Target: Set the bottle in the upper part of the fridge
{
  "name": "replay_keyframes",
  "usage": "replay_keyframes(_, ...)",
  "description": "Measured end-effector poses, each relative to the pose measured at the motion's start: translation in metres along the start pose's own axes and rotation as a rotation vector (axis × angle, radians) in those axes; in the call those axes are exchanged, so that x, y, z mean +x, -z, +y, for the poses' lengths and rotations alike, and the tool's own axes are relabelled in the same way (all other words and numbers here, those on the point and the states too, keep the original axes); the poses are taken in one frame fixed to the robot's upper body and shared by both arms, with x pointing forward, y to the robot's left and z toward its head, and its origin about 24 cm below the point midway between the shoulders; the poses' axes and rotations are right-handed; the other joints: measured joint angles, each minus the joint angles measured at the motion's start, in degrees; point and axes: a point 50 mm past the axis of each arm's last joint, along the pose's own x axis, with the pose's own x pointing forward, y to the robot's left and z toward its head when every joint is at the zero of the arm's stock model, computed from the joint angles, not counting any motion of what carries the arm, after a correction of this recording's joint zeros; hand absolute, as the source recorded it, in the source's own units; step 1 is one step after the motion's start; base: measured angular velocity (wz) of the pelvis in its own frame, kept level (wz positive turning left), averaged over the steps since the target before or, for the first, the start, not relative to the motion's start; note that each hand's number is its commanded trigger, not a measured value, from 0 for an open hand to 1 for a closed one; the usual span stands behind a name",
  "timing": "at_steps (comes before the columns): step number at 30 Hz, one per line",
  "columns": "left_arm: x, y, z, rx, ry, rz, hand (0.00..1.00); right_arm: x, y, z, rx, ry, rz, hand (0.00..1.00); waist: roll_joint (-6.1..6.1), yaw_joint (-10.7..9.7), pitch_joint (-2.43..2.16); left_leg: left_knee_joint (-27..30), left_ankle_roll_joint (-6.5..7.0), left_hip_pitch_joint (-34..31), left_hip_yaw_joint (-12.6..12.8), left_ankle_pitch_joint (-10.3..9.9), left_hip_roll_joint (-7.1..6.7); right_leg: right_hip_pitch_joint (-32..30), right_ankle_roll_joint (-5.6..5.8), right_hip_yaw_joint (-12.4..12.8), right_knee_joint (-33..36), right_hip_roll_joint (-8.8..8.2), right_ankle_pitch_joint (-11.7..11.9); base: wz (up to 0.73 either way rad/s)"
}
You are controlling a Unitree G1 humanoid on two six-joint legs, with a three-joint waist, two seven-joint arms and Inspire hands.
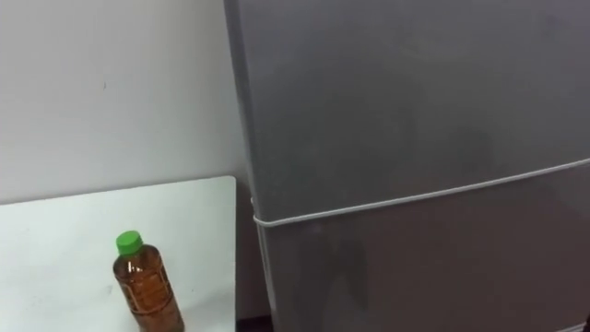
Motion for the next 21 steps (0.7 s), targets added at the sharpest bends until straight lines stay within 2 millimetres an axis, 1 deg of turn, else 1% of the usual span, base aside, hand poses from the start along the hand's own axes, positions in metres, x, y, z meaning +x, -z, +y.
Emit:
replay_keyframes(2, -0.002, 0.003, -0.01, -0.027, 0.076, 0.029, 0.0, 0.001, -0.003, 0.002, -0.001, -0.003, -0.007, 0.0, 0.13, -0.4, -0.05, 0.0, 0.0, -0.1, 0.3, 0.0, 0.0, -0.2, 0.0, 0.3, 0.0, -0.03, 0.0, -0.03)
replay_keyframes(4, -0.008, 0.004, -0.021, -0.068, 0.145, 0.064, 0.0, 0.001, -0.005, 0.003, -0.01, -0.008, -0.005, 0.0, 0.19, -1.2, -0.1, 0.2, 0.0, -0.1, 0.7, 0.0, 0.03, -0.4, 0.01, 0.4, 0.0, -0.11, 0.0, 0.0)
replay_keyframes(5, -0.011, 0.006, -0.03, -0.083, 0.196, 0.084, 0.0, 0.002, -0.006, 0.006, -0.021, -0.014, 0.0, 0.0, 0.17, -2.0, -0.09, 0.3, 0.0, -0.2, 0.7, 0.0, 0.03, -0.5, 0.0, 0.3, 0.0, -0.13, 0.0, 0.04)
replay_keyframes(6, -0.013, 0.008, -0.04, -0.092, 0.252, 0.102, 0.0, 0.002, -0.008, 0.007, -0.031, -0.021, -0.001, 0.0, 0.18, -2.2, -0.1, 0.3, 0.0, -0.1, 0.7, 0.0, 0.03, -0.6, 0.0, 0.4, 0.0, -0.17, 0.0, 0.0)
replay_keyframes(7, -0.014, 0.009, -0.045, -0.097, 0.282, 0.107, 0.0, 0.003, -0.009, 0.008, -0.038, -0.024, -0.003, 0.0, 0.18, -2.5, -0.1, 0.3, 0.01, -0.1, 0.7, 0.0, 0.04, -0.6, 0.0, 0.5, 0.1, -0.17, 0.0, 0.0)
replay_keyframes(9, -0.017, 0.01, -0.061, -0.119, 0.388, 0.119, 0.0, 0.003, -0.01, 0.009, -0.045, -0.031, -0.001, 0.0, 0.27, -3.6, -0.15, 0.3, 0.01, 0.0, 0.8, 0.0, 0.07, -0.6, -0.01, 0.6, 0.1, -0.14, 0.0, 0.0)
replay_keyframes(10, -0.019, 0.01, -0.064, -0.124, 0.41, 0.123, 0.0, 0.003, -0.01, 0.01, -0.045, -0.033, 0.001, 0.0, 0.36, -3.7, -0.21, 0.3, 0.01, 0.1, 0.9, 0.0, 0.08, -0.6, -0.01, 0.6, 0.1, -0.13, 0.0, -0.1)
replay_keyframes(12, -0.024, 0.013, -0.072, -0.136, 0.484, 0.14, 0.0, 0.004, -0.011, 0.01, -0.045, -0.042, 0.0, 0.0, 0.54, -3.8, -0.27, 0.3, 0.0, 0.4, 1.6, 0.0, 0.18, -0.6, -0.04, 1.7, 0.1, -0.01, 0.0, -0.22)
replay_keyframes(13, -0.025, 0.014, -0.074, -0.138, 0.496, 0.147, 0.0, 0.004, -0.011, 0.009, -0.046, -0.043, 0.001, 0.0, 0.49, -3.9, -0.25, 0.3, 0.0, 0.4, 1.6, 0.0, 0.17, -0.7, -0.04, 1.9, 0.1, -0.01, 0.0, -0.16)
replay_keyframes(15, -0.032, 0.018, -0.08, -0.161, 0.542, 0.18, 0.0, 0.004, -0.014, 0.01, -0.047, -0.047, -0.004, 0.0, 0.86, -5.1, -0.49, 0.3, 0.0, 0.4, 1.7, 0.0, 0.08, -0.7, -0.03, 2.0, 0.1, -0.03, 0.0, 0.0)
replay_keyframes(16, -0.034, 0.019, -0.082, -0.164, 0.553, 0.187, 0.0, 0.004, -0.014, 0.011, -0.048, -0.049, -0.005, 0.0, 0.89, -5.3, -0.51, 0.3, 0.0, 0.5, 1.9, 0.0, 0.09, -0.8, -0.03, 2.2, 0.1, -0.02, 0.0, -0.1)
replay_keyframes(18, -0.037, 0.021, -0.086, -0.176, 0.579, 0.206, 0.0, 0.005, -0.014, 0.012, -0.051, -0.051, 0.0, 0.0, 0.86, -5.5, -0.49, 0.3, 0.0, 0.8, 2.9, 0.0, 0.24, -0.8, -0.03, 2.9, 0.1, 0.07, 0.0, -0.15)
replay_keyframes(21, -0.04, 0.023, -0.088, -0.196, 0.574, 0.221, 0.0, 0.005, -0.015, 0.014, -0.058, -0.054, 0.003, 0.0, 0.65, -5.5, -0.33, 0.3, 0.0, 0.7, 3.0, 0.0, 0.21, -0.9, -0.03, 2.9, 0.1, -0.01, 0.0, -0.01)
